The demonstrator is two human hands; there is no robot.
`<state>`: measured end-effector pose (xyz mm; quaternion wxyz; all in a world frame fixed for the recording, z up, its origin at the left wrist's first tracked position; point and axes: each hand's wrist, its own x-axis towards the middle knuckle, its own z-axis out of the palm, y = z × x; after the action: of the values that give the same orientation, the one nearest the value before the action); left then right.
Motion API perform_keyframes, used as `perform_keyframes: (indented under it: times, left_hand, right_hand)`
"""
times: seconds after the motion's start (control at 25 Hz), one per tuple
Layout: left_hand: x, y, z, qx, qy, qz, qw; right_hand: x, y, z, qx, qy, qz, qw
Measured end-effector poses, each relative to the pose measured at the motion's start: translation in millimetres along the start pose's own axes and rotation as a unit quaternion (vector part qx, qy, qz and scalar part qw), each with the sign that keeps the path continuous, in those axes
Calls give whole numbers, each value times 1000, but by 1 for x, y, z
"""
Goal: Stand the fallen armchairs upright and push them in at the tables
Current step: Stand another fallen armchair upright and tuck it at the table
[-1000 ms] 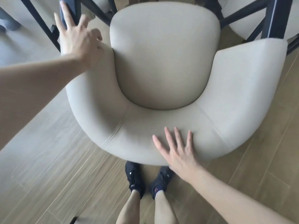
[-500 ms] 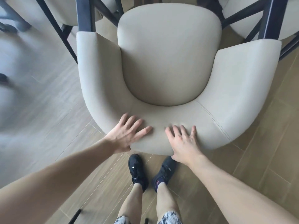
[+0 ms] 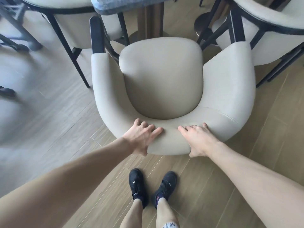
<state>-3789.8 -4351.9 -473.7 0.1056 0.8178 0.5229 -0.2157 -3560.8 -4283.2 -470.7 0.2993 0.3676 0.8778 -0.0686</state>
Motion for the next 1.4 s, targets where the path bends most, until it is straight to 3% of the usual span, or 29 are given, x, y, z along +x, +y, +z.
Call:
perform_keyframes:
  times: [0.28,0.52,0.68,0.84,1.0,1.2,1.28,1.4]
  left_hand:
    - [-7,-37,-12,-35,-44,28,998]
    - [14,-72,-26,-75,-20,13,997]
    - [30,-73,-36,-61,30,-53,996]
    - [36,-72,-29,-95,120,-92,984]
    - [64,-100,-47,-138,120,-100,978]
    - [82,-111,-46,-124,130,-60,982]
    - [78,-117,-43,-80,116,-17,990]
    - [75,-117,-46,-34,131,-15,991]
  right_hand:
    - [-1,-16,-28,2,22,-24,999]
    - [23,-1,-55,32,24,-11,999]
    - [41,22,-65,58,41,-12,997]
    - [46,51,-55,57,119,-44,990]
    - [76,68,-78,38,137,-26,990]
    - [94,94,-84,24,122,-60,990]
    - [94,107,-85,16,100,-82,991]
    - [96,116,-86,11,86,-87,992]
